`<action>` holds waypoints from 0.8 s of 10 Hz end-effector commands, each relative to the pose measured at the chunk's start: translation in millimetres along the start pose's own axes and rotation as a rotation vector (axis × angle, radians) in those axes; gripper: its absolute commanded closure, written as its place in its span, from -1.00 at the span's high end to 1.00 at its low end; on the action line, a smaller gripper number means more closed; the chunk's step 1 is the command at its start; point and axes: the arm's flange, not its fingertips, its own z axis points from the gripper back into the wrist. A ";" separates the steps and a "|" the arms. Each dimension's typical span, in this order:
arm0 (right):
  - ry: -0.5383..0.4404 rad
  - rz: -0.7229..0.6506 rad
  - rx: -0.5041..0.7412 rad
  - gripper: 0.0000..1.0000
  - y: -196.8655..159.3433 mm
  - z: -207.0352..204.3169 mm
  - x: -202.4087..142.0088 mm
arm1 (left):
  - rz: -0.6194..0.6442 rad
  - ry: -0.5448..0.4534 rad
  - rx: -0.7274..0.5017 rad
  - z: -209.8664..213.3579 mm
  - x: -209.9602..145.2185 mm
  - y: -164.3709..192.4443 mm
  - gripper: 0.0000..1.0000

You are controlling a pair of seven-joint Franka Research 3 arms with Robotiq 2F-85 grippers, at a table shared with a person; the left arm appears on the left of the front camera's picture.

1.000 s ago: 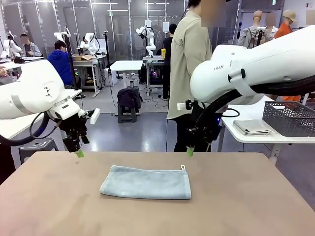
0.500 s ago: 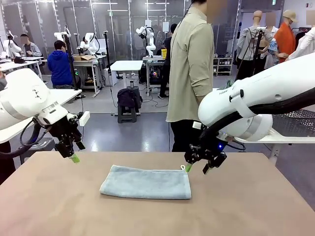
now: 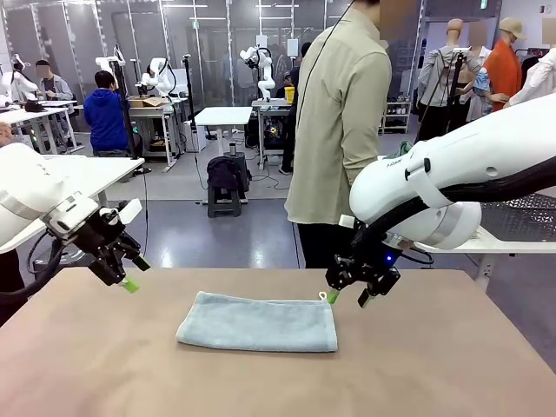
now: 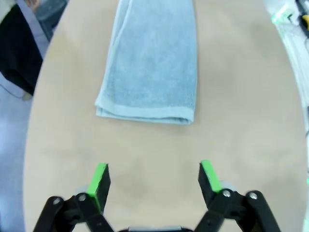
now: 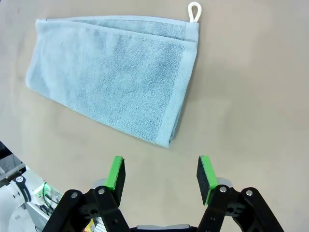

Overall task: Fold the towels and place them in the basket.
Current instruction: When a person lays out a Towel with hook on the table, fold it in half twice.

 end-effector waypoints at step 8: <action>-0.033 -0.150 -0.049 0.85 7.1 -51.4 6.5 | 0.103 -0.253 -0.010 -13.4 -31.0 -7.8 0.84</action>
